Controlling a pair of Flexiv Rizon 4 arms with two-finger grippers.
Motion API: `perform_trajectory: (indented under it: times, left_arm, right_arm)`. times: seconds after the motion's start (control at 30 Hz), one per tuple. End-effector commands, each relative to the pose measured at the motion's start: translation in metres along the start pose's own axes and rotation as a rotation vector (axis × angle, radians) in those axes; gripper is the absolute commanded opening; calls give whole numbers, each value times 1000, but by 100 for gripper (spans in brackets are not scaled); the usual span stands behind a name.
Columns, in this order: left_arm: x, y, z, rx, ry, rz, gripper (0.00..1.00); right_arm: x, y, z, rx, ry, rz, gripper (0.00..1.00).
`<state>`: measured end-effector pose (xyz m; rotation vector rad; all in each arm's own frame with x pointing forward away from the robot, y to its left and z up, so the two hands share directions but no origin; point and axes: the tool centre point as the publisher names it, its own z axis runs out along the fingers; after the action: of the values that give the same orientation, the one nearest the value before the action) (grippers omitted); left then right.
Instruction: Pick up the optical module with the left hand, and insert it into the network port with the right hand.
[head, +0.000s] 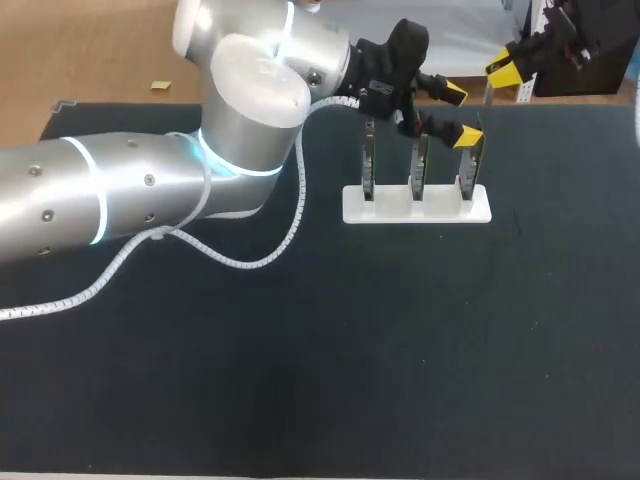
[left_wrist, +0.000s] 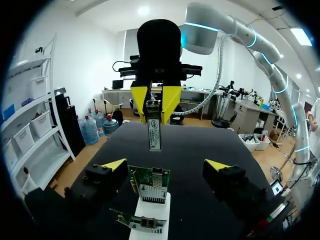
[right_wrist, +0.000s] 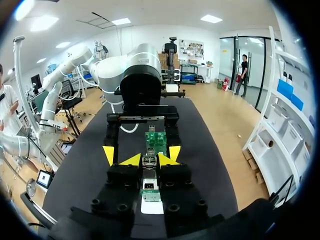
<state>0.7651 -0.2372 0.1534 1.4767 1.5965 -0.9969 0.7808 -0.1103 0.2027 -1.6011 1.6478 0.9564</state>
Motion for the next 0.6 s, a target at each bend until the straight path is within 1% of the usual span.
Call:
perform_trajectory:
  times: [0.03,0.23,0.6]
  left_arm:
    - [1,3,2,13,38,-6,100]
    - [6,2,5,52,82,-5,100]
    - [12,3,5,56,101,-16,100]
  right_arm:
    - [1,2,-1,6,-1,0,0]
    - [1,2,-2,7,-3,-1,0]
    - [1,2,-1,9,-5,1,0]
